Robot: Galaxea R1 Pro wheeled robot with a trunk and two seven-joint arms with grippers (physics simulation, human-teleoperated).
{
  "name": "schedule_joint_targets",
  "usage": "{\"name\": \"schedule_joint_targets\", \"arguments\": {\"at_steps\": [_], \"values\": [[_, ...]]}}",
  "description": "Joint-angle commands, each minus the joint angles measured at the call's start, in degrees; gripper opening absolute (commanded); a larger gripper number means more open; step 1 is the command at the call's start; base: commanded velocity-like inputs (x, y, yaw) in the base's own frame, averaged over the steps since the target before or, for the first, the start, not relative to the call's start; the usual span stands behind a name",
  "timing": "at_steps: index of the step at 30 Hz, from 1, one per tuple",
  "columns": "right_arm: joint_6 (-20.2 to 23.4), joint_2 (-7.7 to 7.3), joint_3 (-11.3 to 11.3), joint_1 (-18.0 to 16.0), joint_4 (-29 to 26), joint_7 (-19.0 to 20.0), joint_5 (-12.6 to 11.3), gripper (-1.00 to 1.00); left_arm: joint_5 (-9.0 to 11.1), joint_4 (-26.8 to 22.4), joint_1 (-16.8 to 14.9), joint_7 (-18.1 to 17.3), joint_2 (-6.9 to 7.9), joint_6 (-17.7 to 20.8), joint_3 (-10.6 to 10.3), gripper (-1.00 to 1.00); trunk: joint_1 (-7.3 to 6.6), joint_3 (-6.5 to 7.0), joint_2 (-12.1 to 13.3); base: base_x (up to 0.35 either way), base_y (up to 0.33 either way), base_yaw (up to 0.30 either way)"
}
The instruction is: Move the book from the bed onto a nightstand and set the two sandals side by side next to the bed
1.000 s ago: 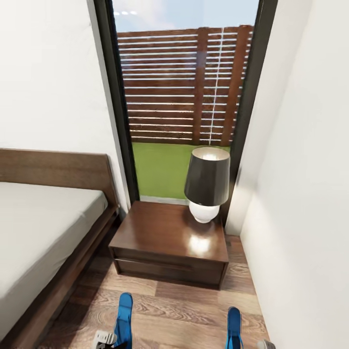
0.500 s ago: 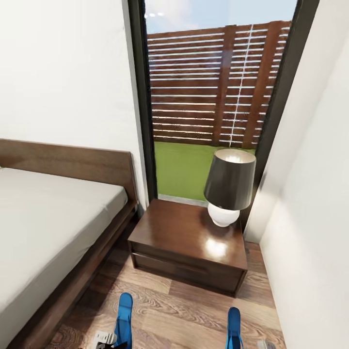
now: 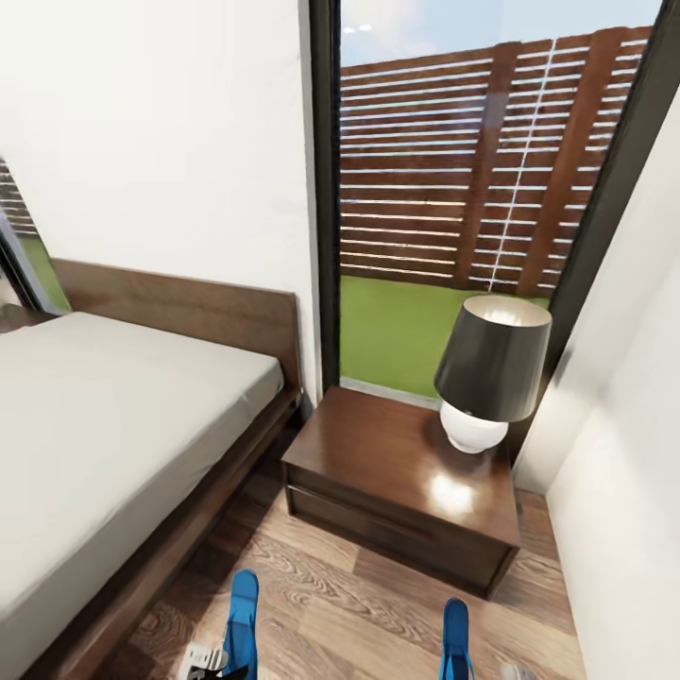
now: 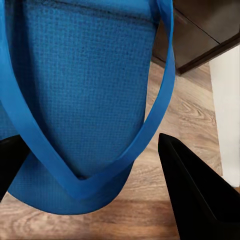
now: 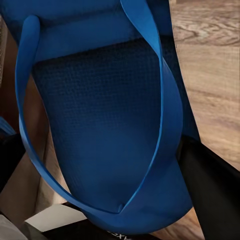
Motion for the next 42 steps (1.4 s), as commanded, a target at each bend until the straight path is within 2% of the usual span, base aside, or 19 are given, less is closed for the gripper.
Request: {"name": "schedule_joint_targets", "arguments": {"at_steps": [1, 42], "values": [[0.53, 0.02, -0.48, -0.02, -0.07, 0.22, 0.24, -1.00, 0.16, 0.12, -0.07, -0.04, 0.00, -0.21, 0.02, -1.00, -0.01, -0.05, -0.02, 0.000, -0.103, 0.269], [0.54, 0.02, -0.46, -0.02, -0.07, 0.21, 0.31, -1.00, 0.16, 0.13, -0.04, -0.04, 0.02, -0.21, 0.07, -1.00, -0.01, -0.05, -0.02, 0.000, -0.015, 0.269]]}}
